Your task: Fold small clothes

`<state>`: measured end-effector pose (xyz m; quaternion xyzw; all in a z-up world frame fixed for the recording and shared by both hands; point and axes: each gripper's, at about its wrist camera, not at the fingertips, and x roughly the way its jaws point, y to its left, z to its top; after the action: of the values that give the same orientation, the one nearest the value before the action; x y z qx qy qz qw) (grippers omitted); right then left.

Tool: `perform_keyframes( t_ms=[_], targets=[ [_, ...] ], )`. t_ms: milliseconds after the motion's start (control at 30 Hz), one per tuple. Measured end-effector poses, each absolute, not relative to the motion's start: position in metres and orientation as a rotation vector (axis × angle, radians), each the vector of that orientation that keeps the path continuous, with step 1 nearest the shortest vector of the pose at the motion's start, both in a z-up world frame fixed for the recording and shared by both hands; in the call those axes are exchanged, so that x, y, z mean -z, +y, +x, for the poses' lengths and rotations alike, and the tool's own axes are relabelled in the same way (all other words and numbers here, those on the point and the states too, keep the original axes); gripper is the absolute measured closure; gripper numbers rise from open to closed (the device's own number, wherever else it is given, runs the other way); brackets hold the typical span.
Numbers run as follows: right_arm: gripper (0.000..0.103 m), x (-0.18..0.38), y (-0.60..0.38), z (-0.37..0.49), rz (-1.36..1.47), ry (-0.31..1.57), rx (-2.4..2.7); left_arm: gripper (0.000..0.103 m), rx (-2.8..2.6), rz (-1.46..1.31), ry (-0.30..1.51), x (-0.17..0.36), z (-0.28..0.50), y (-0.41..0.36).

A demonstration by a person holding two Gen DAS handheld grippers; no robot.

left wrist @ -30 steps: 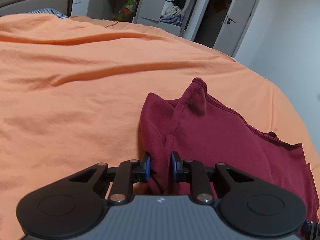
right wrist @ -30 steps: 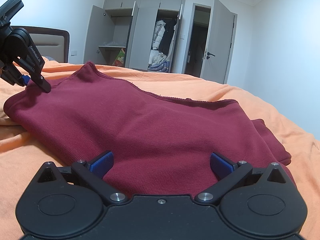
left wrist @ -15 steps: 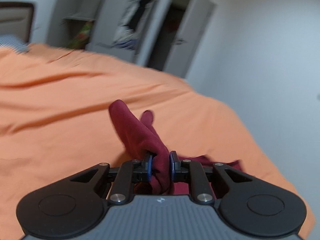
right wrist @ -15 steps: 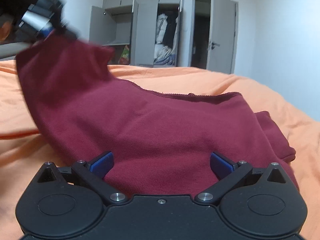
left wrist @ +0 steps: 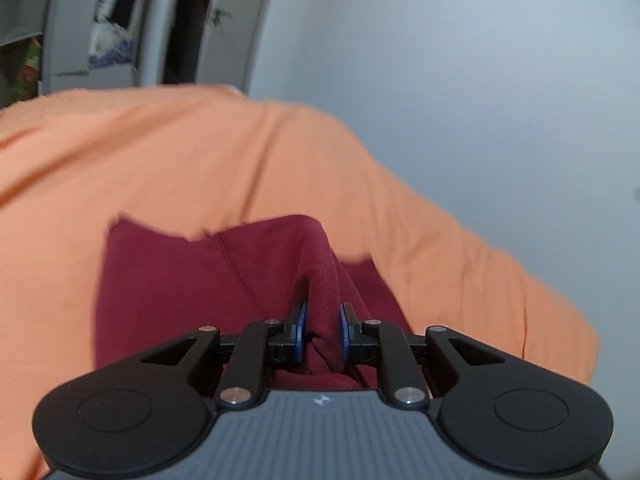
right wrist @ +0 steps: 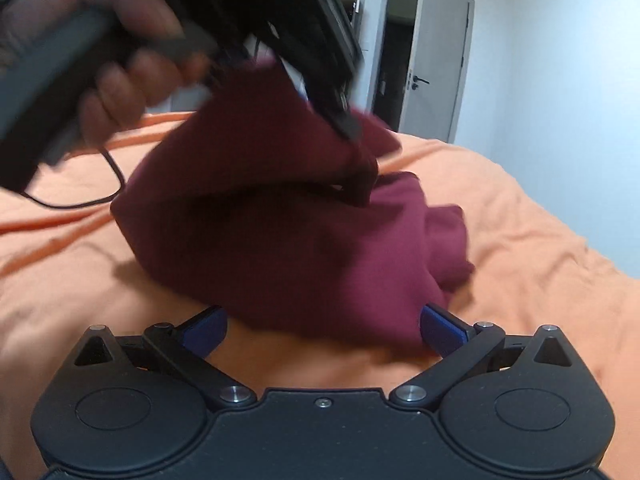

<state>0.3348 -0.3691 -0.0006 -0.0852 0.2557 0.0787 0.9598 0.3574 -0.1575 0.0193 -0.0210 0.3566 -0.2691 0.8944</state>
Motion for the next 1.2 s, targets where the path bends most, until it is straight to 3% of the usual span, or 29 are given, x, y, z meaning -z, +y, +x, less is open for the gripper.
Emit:
perform_keyframes(
  t_ms=[333,433,533,600,733,967,1200],
  targets=[
    [0.000,0.015,-0.380,0.346,-0.129,0.563,-0.127,0.080,0.564,-0.073,0.803,0.002,0.355,-0.159],
    [0.000,0.019,-0.378,0.355,-0.128,0.563,-0.124,0.065,0.571,-0.086,0.797,-0.005,0.354,-0.155],
    [0.000,0.020,-0.377,0.364,-0.125,0.563,-0.119,0.030,0.569,-0.104,0.777,-0.014,0.350,-0.150],
    [0.001,0.019,-0.380,0.363,-0.122,0.551,-0.113,0.026,0.558,-0.108,0.740,-0.024,0.346,-0.145],
    [0.001,0.006,-0.388,0.358,-0.060,0.420,-0.087,0.003,0.485,-0.135,0.672,-0.047,0.339,-0.121],
    [0.001,-0.011,-0.398,0.387,0.084,0.386,-0.179,0.001,0.216,-0.084,0.589,-0.063,0.337,-0.066],
    [0.000,-0.034,-0.401,0.407,0.126,0.398,-0.245,0.001,0.108,-0.153,0.683,-0.025,0.330,-0.008]
  ],
)
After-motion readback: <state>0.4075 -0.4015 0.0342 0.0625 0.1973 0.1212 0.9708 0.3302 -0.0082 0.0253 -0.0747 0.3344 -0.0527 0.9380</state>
